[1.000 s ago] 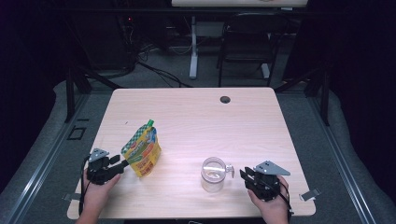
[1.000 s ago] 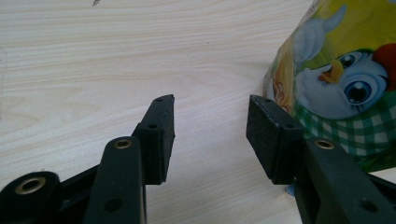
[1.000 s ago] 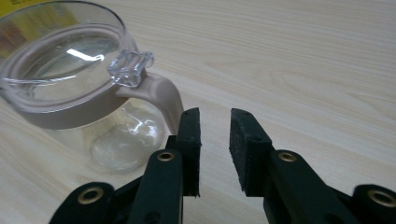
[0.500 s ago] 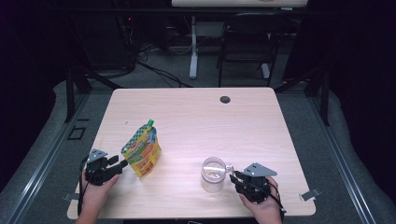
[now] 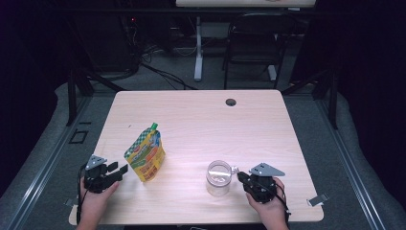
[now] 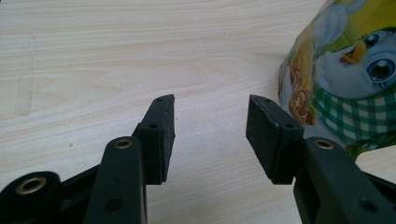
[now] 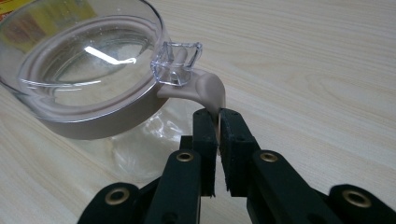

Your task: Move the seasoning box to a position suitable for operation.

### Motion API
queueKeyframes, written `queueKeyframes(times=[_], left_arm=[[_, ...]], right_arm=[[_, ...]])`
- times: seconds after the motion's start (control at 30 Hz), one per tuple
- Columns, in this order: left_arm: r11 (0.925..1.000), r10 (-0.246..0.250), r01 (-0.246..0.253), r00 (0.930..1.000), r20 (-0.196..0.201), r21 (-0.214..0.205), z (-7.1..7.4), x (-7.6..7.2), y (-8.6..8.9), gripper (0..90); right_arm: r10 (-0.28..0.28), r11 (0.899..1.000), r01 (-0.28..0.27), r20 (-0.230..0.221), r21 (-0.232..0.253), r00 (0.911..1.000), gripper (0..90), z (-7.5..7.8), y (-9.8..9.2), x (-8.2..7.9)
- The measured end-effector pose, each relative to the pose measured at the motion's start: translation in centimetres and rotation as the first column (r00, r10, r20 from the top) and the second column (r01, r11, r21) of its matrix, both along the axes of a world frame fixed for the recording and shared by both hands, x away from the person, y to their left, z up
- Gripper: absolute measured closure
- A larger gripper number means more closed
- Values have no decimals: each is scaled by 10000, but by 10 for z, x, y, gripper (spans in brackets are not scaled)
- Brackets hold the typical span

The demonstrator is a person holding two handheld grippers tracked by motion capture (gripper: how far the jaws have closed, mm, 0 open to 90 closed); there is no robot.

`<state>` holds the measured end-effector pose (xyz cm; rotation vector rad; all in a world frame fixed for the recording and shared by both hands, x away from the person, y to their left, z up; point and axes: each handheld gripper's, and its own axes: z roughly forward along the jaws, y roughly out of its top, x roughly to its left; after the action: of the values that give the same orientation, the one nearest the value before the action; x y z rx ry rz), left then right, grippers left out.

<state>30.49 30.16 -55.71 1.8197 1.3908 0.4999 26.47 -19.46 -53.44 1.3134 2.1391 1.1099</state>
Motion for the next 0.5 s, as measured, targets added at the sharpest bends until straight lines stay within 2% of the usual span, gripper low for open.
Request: queueKeyframes(times=[0.23,0.4,0.5], left_arm=[[10000,45,-45,10000,-55,43,1,-1,1,521],[10000,40,-40,10000,-41,54,0,-1,1,521],[10000,45,-44,10000,-48,64,0,-1,1,520]], right_arm=[[79,9997,-79,-1,233,10000,846,3,-3,-1],[-95,9978,65,434,665,9990,866,14,-7,-5],[-254,9963,214,469,827,9986,863,16,-10,-5]])
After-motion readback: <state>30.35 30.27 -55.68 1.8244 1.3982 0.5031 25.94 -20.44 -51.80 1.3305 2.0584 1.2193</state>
